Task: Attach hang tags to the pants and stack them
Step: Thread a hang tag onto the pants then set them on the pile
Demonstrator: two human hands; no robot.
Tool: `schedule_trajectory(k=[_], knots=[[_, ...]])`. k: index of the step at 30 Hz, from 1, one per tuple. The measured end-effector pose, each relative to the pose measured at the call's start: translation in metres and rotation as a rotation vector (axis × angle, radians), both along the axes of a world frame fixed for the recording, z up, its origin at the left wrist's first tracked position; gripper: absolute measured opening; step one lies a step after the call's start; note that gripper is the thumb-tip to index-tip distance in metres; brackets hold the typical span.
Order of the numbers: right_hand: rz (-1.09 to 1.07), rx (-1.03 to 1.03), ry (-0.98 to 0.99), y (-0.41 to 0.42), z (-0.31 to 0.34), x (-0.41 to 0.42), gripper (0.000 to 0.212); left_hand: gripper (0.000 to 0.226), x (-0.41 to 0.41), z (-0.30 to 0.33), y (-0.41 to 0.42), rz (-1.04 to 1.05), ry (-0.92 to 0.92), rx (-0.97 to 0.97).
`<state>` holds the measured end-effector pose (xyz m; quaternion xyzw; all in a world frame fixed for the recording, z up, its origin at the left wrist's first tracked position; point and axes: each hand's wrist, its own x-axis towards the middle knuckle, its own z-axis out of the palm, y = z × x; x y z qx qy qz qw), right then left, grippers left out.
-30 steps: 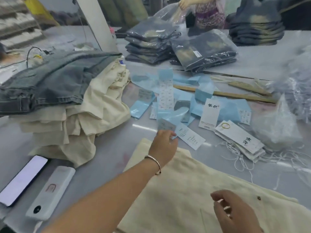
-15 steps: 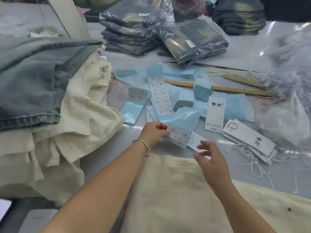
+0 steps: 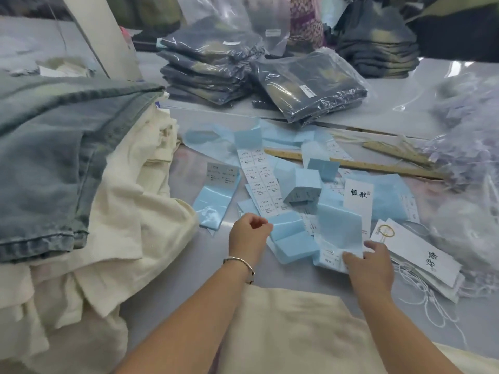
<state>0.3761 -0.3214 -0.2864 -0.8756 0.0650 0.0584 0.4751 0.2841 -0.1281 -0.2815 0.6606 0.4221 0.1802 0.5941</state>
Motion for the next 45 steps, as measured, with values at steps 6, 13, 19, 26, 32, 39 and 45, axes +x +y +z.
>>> schedule_trajectory(k=[6, 13, 19, 26, 32, 39, 45], knots=[[0.024, -0.231, -0.286, 0.004, -0.004, 0.008, 0.025, 0.093, 0.022, -0.013, -0.008, -0.240, 0.503, 0.650], [-0.021, -0.302, -0.341, 0.010, -0.004, 0.024, 0.009, 0.088, 0.013, -0.031, 0.000, -0.333, 0.559, 0.682], [0.330, -0.418, -1.053, 0.044, 0.017, 0.000, 0.017, 0.050, 0.001, -0.017, -0.003, -0.226, 0.176, 0.288], [0.558, 0.010, -0.165, 0.077, 0.021, -0.029, 0.018, 0.036, -0.056, 0.011, -0.016, -0.175, -0.267, -0.100], [0.345, 0.713, 0.660, 0.084, 0.020, -0.020, 0.023, 0.020, -0.075, 0.006, -0.018, -0.162, -0.239, -0.112], [0.477, 0.674, 0.616, 0.072, 0.026, -0.021, 0.028, 0.036, -0.071, 0.015, -0.005, -0.075, -0.150, 0.487], [0.619, 0.807, 0.656, 0.067, 0.038, -0.027, 0.045, 0.030, -0.057, 0.034, 0.008, -0.229, -0.189, 0.657]])
